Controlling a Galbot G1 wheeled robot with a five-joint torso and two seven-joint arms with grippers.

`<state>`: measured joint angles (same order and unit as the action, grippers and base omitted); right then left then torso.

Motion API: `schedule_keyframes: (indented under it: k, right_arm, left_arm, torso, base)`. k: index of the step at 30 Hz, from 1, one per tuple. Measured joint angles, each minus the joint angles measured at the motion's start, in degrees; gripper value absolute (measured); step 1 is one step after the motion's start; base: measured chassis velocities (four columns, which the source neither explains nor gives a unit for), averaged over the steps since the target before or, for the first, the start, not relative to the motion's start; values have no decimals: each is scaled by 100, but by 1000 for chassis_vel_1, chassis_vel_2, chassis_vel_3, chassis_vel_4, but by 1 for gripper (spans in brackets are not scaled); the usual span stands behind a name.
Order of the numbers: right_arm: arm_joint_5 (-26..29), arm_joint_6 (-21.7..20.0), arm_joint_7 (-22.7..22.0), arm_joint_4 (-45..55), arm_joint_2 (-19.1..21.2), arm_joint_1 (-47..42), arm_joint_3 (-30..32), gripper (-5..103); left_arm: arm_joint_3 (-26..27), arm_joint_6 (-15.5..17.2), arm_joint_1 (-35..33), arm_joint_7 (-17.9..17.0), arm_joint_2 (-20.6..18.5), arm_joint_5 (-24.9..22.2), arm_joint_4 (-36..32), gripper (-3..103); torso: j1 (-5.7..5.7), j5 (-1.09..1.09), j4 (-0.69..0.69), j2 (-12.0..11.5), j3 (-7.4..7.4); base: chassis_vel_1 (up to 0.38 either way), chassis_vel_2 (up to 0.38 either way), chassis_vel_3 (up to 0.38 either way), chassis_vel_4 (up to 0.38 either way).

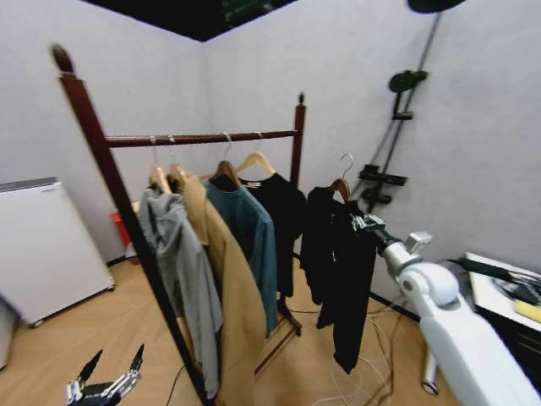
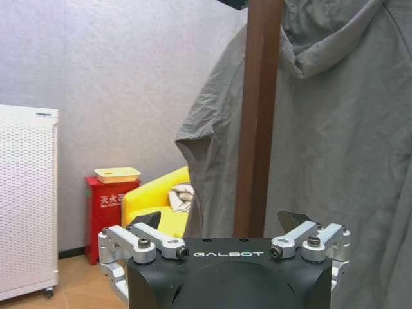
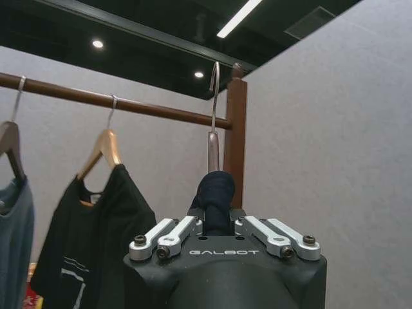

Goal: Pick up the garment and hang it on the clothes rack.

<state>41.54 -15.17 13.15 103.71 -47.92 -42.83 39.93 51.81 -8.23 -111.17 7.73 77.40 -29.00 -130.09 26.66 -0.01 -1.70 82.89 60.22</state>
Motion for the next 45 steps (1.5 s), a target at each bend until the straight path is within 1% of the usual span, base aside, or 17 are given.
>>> schedule_keyframes:
  k: [1, 2, 5, 6, 8, 10, 11, 12, 13, 14, 15, 17, 25, 28, 29, 33, 45]
  right_arm:
    - [118, 0, 156, -53, 126, 52, 38, 16]
    - [118, 0, 156, -53, 126, 52, 38, 16]
    - [309, 19, 520, -321, 402, 324, 8, 16]
    - [309, 19, 520, -321, 402, 324, 8, 16]
    - [355, 56, 857, -717, 542, 709, -152, 16]
    - [370, 56, 962, -804, 574, 795, -179, 16]
    - [423, 39, 1364, -1112, 665, 1041, -263, 16]
    - [423, 39, 1364, -1112, 665, 1041, -263, 16]
    - [447, 32, 1669, -1386, 749, 1245, -367, 16]
    - [447, 32, 1669, -1386, 749, 1245, -367, 16]
    - [508, 66, 1912, -1652, 854, 1462, -572, 16]
    - [634, 201, 2047, -1961, 954, 1824, -948, 16]
    - [703, 208, 1822, -2218, 838, 2793, -1691, 16]
    - [644, 166, 1704, -2405, 753, 3273, -2239, 16]
    - [644, 166, 1704, -2405, 753, 3273, -2239, 16]
    - [520, 144, 1573, -2706, 576, 3742, -2848, 16]
    - [238, 169, 1306, -3472, 69, 4685, -3641, 16]
  left_arm:
    - [0, 0, 0, 0, 0, 0, 0, 100]
    - [0, 0, 0, 0, 0, 0, 0, 100]
    - [0, 0, 0, 0, 0, 0, 0, 100]
    - [0, 0, 0, 0, 0, 0, 0, 100]
    - [0, 0, 0, 2, 0, 0, 0, 100]
    - [0, 0, 0, 1, 0, 0, 0, 100]
    - [0, 0, 0, 0, 0, 0, 0, 100]
    - [0, 0, 0, 0, 0, 0, 0, 100]
    - [0, 0, 0, 0, 0, 0, 0, 100]
    - [0, 0, 0, 0, 0, 0, 0, 100]
    - [0, 0, 0, 1, 0, 0, 0, 100]
    - [0, 0, 0, 1, 0, 0, 0, 100]
    - [0, 0, 0, 1, 0, 0, 0, 100]
    - [0, 0, 0, 1, 0, 0, 0, 100]
    - [0, 0, 0, 1, 0, 0, 0, 100]
    - [0, 0, 0, 1, 0, 0, 0, 100]
    - [0, 0, 0, 0, 0, 0, 0, 100]
  torso:
    - [0, 0, -1, 0, 0]
    - [0, 0, -1, 0, 0]
    - [0, 1, -8, 1, -1]
    - [0, 1, -8, 1, -1]
    - [-1, 3, -7, 1, -1]
    - [-1, 3, -5, 1, 0]
    - [0, 2, -4, 1, 0]
    - [0, 2, -4, 1, 0]
    - [0, 1, -4, 1, 0]
    - [0, 1, -4, 1, 0]
    - [-1, 1, -5, 1, 0]
    - [0, 3, -6, 1, 0]
    - [0, 0, -5, 1, 0]
    - [-1, 0, -5, 1, 0]
    - [-1, 0, -5, 1, 0]
    - [0, 0, -5, 0, 0]
    - [0, 1, -5, 0, 0]
  base:
    - [40, 65, 78, 44]
    - [40, 65, 78, 44]
    - [0, 0, 0, 0]
    - [0, 0, 0, 0]
    - [0, 0, 0, 0]
    - [0, 0, 0, 0]
    - [0, 0, 0, 0]
    - [0, 0, 0, 0]
    - [0, 0, 0, 0]
    - [0, 0, 0, 0]
    - [0, 0, 0, 0]
    - [0, 0, 0, 0]
    - [0, 0, 0, 0]
    - [0, 0, 0, 0]
    - [0, 0, 0, 0]
    - [0, 0, 0, 0]
    - [0, 0, 0, 0]
